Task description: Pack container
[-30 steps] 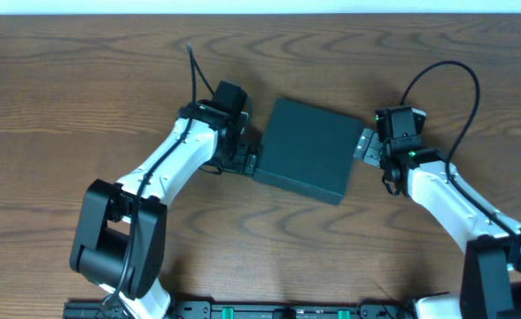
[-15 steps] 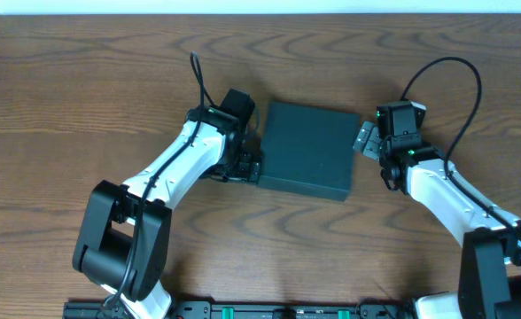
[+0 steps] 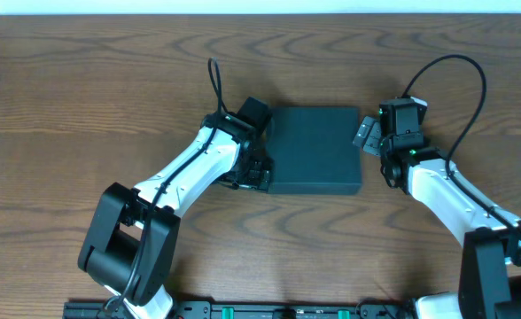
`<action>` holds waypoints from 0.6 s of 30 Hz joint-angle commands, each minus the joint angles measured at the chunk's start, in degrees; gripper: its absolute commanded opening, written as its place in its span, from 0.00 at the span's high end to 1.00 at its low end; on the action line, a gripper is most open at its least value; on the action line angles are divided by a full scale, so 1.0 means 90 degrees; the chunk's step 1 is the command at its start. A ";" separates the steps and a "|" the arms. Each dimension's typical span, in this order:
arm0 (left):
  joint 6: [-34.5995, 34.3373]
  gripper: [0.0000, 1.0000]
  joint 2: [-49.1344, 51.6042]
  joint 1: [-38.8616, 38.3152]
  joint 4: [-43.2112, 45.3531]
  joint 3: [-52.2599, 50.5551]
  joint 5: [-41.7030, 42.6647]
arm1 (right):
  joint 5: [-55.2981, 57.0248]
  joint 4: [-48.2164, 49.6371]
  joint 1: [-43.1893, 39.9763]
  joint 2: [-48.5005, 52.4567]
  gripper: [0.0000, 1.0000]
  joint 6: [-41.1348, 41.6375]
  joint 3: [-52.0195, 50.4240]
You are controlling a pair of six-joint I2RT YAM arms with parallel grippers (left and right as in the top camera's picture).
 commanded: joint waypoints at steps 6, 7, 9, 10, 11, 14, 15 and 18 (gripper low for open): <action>-0.0146 0.05 -0.0015 -0.0053 0.0022 0.0114 -0.0350 | -0.0355 -0.0117 0.0049 0.0027 0.01 -0.0005 -0.0015; -0.0146 0.05 -0.0027 -0.0049 -0.0005 0.0134 -0.0449 | -0.0391 -0.0129 0.0049 0.0002 0.01 -0.0007 -0.0012; -0.0143 0.05 -0.0097 -0.0044 -0.0083 0.0202 -0.0663 | -0.0418 -0.0238 0.0049 -0.0168 0.01 -0.0010 0.0012; -0.0143 0.05 -0.0153 -0.0041 -0.0134 0.0250 -0.0753 | -0.0418 -0.0299 0.0049 -0.0291 0.01 -0.0019 0.0034; -0.0143 0.05 -0.0231 -0.0036 -0.0194 0.0313 -0.0852 | -0.0415 -0.0350 0.0049 -0.0444 0.01 -0.0107 0.0058; -0.0119 0.05 -0.0549 -0.0007 -0.0393 0.0549 -0.1073 | -0.0413 -0.0498 0.0049 -0.1168 0.01 -0.0410 0.0126; -0.0044 0.05 -0.0665 0.0005 -0.0457 0.0627 -0.1098 | -0.0408 -0.0568 0.0049 -0.1428 0.01 -0.0469 0.0143; 0.0209 0.05 -0.1098 0.0063 -0.0600 0.0823 -0.1185 | -0.0408 -0.0826 0.0049 -0.2305 0.01 -0.0721 0.0165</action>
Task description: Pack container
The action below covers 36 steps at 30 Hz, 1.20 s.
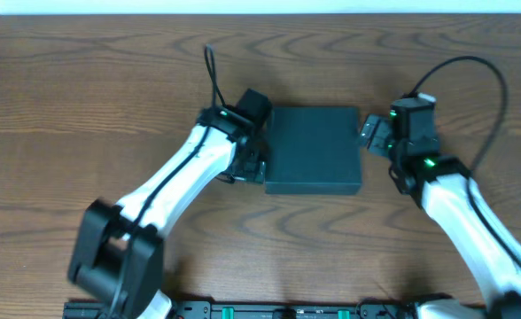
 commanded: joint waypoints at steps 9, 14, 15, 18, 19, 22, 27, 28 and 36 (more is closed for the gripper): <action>0.0600 0.05 -0.1807 0.0216 -0.0369 0.0362 -0.0376 | 0.0245 -0.1962 0.0053 -0.3194 0.01 -0.0702 0.0155; 0.0221 0.04 -0.1933 0.0216 -0.0712 0.0359 -0.0580 | 0.0447 -0.2999 0.0053 -0.3801 0.01 -0.0699 0.0155; 0.0119 0.05 -0.1933 0.0216 -0.0809 0.0338 -0.0585 | 0.0447 -0.3198 0.0053 -0.3832 0.01 -0.0699 0.0155; -0.0041 0.05 -0.1933 0.0209 -0.0879 0.0240 -0.0583 | 0.0447 -0.3696 0.0053 -0.3825 0.01 -0.0702 0.0155; -0.0049 0.05 -0.1933 0.0199 -0.0877 0.0214 -0.0551 | 0.0447 -0.3827 0.0053 -0.3820 0.01 -0.0699 0.0155; -0.0027 0.05 -0.1933 0.0197 -0.0877 0.0187 -0.0508 | 0.0374 -0.4017 0.0053 -0.3820 0.01 -0.0600 0.0155; -0.0024 0.05 -0.1933 0.0197 -0.0874 0.0187 -0.0398 | 0.0223 -0.4044 0.0053 -0.3820 0.01 -0.0168 0.0155; -0.0007 0.05 -0.1933 0.0197 -0.0865 0.0187 -0.0291 | 0.0165 -0.4039 0.0053 -0.3820 0.01 -0.0053 0.0155; 0.0357 0.05 -0.1945 0.0197 -0.0988 0.0185 0.0010 | -0.0656 -0.4199 0.0061 -0.3832 0.01 -0.0032 0.0520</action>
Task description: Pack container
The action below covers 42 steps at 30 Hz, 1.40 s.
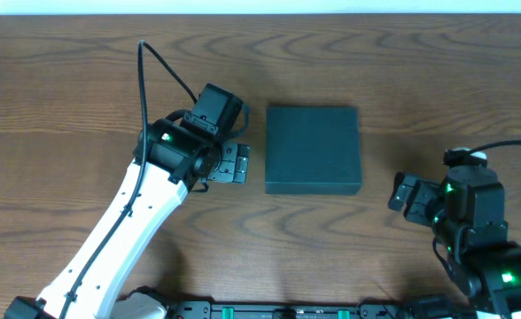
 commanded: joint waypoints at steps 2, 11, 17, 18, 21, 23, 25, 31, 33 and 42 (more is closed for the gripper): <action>0.0136 0.05 -0.0090 -0.0010 -0.0073 -0.0153 0.0158 | -0.0316 -0.0335 0.0066 -0.0034 0.01 0.0100 0.0539; 0.0532 0.05 -0.1562 -0.0687 0.1003 -0.1460 0.0068 | -0.0267 -0.1183 0.0066 -0.0950 0.01 -0.0355 0.1124; 0.0770 0.05 -0.2844 -0.0794 0.0957 -0.1875 0.0075 | -0.0274 -0.1389 0.0066 -0.2244 0.01 -0.0680 0.1124; 0.0767 0.05 -0.3070 -0.0794 0.0923 -0.1882 0.0100 | -0.0274 -0.1464 0.0066 -0.2412 0.01 -0.0731 0.1124; 0.0826 0.05 -0.3604 -0.0794 0.0869 -0.1882 0.0117 | -0.0272 -0.1729 0.0063 -0.2722 0.01 -0.0903 0.1122; 0.0911 0.05 -0.3963 -0.0794 0.0818 -0.1882 0.0117 | -0.0243 -0.1919 0.0061 -0.2820 0.01 -0.1117 0.1117; 0.0903 0.05 -0.4218 -0.0794 0.0738 -0.1882 0.0080 | -0.0245 -0.2042 0.0056 -0.2829 0.01 -0.1350 0.1115; 0.0568 0.05 -0.4493 -0.0784 0.0454 -0.1880 -0.0512 | -0.0323 -0.1982 0.0058 -0.2829 0.01 -0.1491 0.1086; 0.0568 0.04 -0.4490 -0.0784 0.0423 -0.1880 -0.0559 | -0.0627 -0.1977 0.0058 -0.2829 0.01 -0.1479 0.1086; 0.0568 0.05 -0.4490 -0.0784 -0.0311 -0.1880 -0.0362 | -0.0991 -0.2382 0.0058 -0.2829 0.01 -0.1474 0.1086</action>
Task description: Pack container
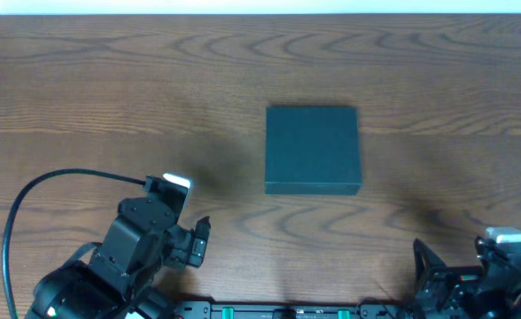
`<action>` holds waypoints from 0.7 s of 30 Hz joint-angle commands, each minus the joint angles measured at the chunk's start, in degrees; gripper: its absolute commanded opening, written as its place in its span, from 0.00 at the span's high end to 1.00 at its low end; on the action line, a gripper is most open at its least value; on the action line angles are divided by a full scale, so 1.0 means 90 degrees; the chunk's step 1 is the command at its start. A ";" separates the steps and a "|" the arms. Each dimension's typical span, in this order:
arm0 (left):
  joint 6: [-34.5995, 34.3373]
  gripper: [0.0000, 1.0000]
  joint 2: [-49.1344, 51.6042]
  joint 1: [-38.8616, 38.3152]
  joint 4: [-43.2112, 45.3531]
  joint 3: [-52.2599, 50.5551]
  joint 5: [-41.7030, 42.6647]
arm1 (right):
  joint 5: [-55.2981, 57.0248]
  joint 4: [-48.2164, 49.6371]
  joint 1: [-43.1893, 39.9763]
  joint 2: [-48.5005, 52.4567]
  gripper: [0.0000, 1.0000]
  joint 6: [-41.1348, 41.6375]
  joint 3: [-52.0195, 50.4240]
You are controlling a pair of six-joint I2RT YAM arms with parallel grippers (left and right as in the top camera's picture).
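A closed dark teal box (313, 149) lies flat in the middle of the wooden table, with nothing touching it. My left gripper (200, 243) is drawn back to the near left edge, well clear of the box. Its dark fingers stand apart and hold nothing. My right gripper (422, 263) sits low at the near right corner, also far from the box. Only a dark part of it shows, so I cannot make out its jaws.
The wooden table (83, 97) runs to a pale strip along the far edge. A black cable (57, 180) loops from the left arm over the near left of the table. A dark rail (278, 310) lies along the front edge.
Both arms have pulled back toward the front edge. The left gripper was just left of the box and is now near the left base. The right one is lower in the corner. The box stayed put.
At first both grippers were against the box, the left at its left side and the right at its upper right corner. Later both were off it, a short way to either side. Now both are back near the front edge, and the box lies closed where it was.
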 commanded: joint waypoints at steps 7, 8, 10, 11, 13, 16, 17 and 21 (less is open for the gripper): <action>-0.0046 0.05 -0.0007 -0.0010 -0.0170 -0.0007 -0.0017 | -0.0141 -0.0129 0.0046 -0.0010 0.01 -0.0087 0.0015; -0.0046 0.05 -0.0007 -0.0010 -0.0170 -0.0007 -0.0017 | -0.0141 -0.0129 0.0046 -0.0010 0.01 -0.0087 0.0015; -0.0046 0.05 -0.0007 -0.0010 -0.0170 -0.0007 -0.0017 | -0.0141 -0.0129 0.0046 -0.0010 0.01 -0.0087 0.0015; -0.0046 0.05 -0.0007 -0.0010 -0.0170 -0.0007 -0.0017 | -0.0141 -0.0129 0.0046 -0.0010 0.01 -0.0087 0.0015; -0.0046 0.05 -0.0007 -0.0010 -0.0170 -0.0007 -0.0017 | -0.0141 -0.0129 0.0046 -0.0010 0.01 -0.0087 0.0015; -0.0046 0.05 -0.0007 -0.0010 -0.0170 -0.0007 -0.0017 | -0.0141 -0.0129 0.0046 -0.0010 0.01 -0.0087 0.0015; -0.0046 0.05 -0.0007 -0.0010 -0.0170 -0.0007 -0.0017 | -0.0141 -0.0129 0.0046 -0.0010 0.01 -0.0087 0.0015; -0.0046 0.05 -0.0007 -0.0010 -0.0170 -0.0007 -0.0017 | -0.0148 -0.0131 0.0046 -0.0010 0.01 -0.0073 0.0015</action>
